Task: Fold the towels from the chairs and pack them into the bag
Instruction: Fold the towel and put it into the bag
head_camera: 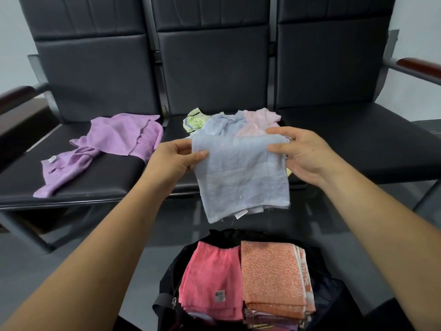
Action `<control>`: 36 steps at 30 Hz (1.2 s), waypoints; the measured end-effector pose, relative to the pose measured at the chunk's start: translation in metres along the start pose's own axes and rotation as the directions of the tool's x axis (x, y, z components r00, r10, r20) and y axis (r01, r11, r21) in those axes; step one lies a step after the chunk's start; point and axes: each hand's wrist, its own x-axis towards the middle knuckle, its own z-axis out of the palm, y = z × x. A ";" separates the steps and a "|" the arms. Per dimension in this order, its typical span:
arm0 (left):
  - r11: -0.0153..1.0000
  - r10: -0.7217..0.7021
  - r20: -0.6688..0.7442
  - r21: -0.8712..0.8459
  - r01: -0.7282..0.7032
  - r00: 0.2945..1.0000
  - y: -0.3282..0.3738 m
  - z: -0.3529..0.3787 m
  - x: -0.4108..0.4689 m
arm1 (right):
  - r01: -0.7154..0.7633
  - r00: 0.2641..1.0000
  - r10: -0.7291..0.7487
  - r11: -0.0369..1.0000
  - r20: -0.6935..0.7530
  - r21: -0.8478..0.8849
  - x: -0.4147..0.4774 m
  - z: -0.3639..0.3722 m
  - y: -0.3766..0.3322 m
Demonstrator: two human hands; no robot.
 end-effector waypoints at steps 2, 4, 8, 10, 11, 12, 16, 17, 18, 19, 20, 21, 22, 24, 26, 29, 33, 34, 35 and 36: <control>0.998 0.044 -0.019 0.040 -0.043 0.999 -0.003 -0.002 0.001 | 0.034 0.999 -0.027 0.981 0.037 -0.191 0.000 -0.003 0.000; 0.993 0.090 -0.045 0.078 -0.086 0.995 -0.005 -0.003 0.001 | 0.059 0.997 -0.079 0.866 -0.019 -0.496 -0.001 -0.003 0.001; 0.984 0.164 -0.060 0.080 -0.159 0.985 -0.007 0.000 0.000 | 0.091 0.981 -0.184 0.738 -0.069 -0.669 -0.009 0.001 0.001; 0.980 0.194 -0.054 0.058 -0.191 0.980 -0.007 0.001 -0.003 | 0.134 0.968 -0.242 0.720 -0.065 -0.681 -0.012 0.000 -0.001; 0.977 0.210 -0.054 0.053 -0.207 0.976 -0.006 0.001 -0.004 | 0.154 0.965 -0.254 0.742 -0.062 -0.653 -0.012 -0.002 -0.001; 0.973 0.227 -0.050 0.047 -0.224 0.973 -0.006 0.001 -0.004 | 0.175 0.966 -0.252 0.799 -0.056 -0.575 -0.013 -0.004 0.001; 0.954 0.290 -0.005 0.077 -0.289 0.957 -0.006 0.006 -0.010 | 0.118 0.992 -0.122 0.986 -0.026 -0.119 -0.016 -0.004 0.012; 0.950 0.296 0.002 0.107 -0.294 0.955 -0.006 0.007 -0.012 | 0.091 0.996 -0.092 0.995 -0.022 -0.040 -0.017 -0.002 0.014; 0.948 0.292 0.004 0.127 -0.290 0.956 -0.007 0.009 -0.013 | 0.070 0.997 -0.069 0.997 -0.030 0.030 -0.018 0.000 0.016; 0.951 0.282 0.004 0.133 -0.280 0.959 -0.008 0.009 -0.015 | 0.053 0.998 -0.049 0.994 -0.043 0.092 -0.019 0.002 0.018; 0.955 0.268 0.003 0.133 -0.266 0.963 -0.011 0.008 -0.015 | 0.028 0.998 -0.020 0.989 -0.058 0.147 -0.019 0.004 0.021; 0.961 0.246 0.011 0.129 -0.245 0.969 -0.016 0.006 -0.016 | -0.006 0.997 0.019 0.983 -0.073 0.185 -0.019 0.006 0.026; 0.968 0.211 0.025 0.131 -0.213 0.977 -0.023 0.004 -0.017 | -0.044 0.994 0.063 0.977 -0.085 0.208 -0.019 0.009 0.033; 0.978 0.132 0.070 0.153 -0.142 0.989 -0.038 0.000 -0.019 | -0.134 0.981 0.163 0.962 -0.105 0.239 -0.019 0.014 0.054; 0.979 0.065 0.094 0.187 -0.081 0.993 -0.057 -0.004 -0.023 | -0.208 0.958 0.248 0.946 -0.146 0.248 -0.018 0.018 0.079; 0.957 -0.071 0.083 0.286 0.044 0.994 -0.088 -0.013 -0.032 | -0.299 0.916 0.341 0.931 -0.210 0.210 -0.021 0.022 0.118; 0.897 -0.278 0.083 0.379 0.228 0.957 -0.131 -0.028 -0.049 | -0.431 0.873 0.429 0.901 -0.232 0.044 -0.032 0.029 0.171; 0.872 -0.323 0.076 0.411 0.266 0.943 -0.140 -0.031 -0.053 | -0.465 0.862 0.454 0.885 -0.224 0.001 -0.035 0.031 0.184; 0.842 -0.365 0.068 0.450 0.297 0.929 -0.149 -0.034 -0.058 | -0.499 0.850 0.480 0.866 -0.216 -0.038 -0.039 0.034 0.195; 0.811 -0.409 0.062 0.482 0.331 0.910 -0.157 -0.037 -0.062 | -0.527 0.838 0.505 0.847 -0.209 -0.066 -0.043 0.038 0.205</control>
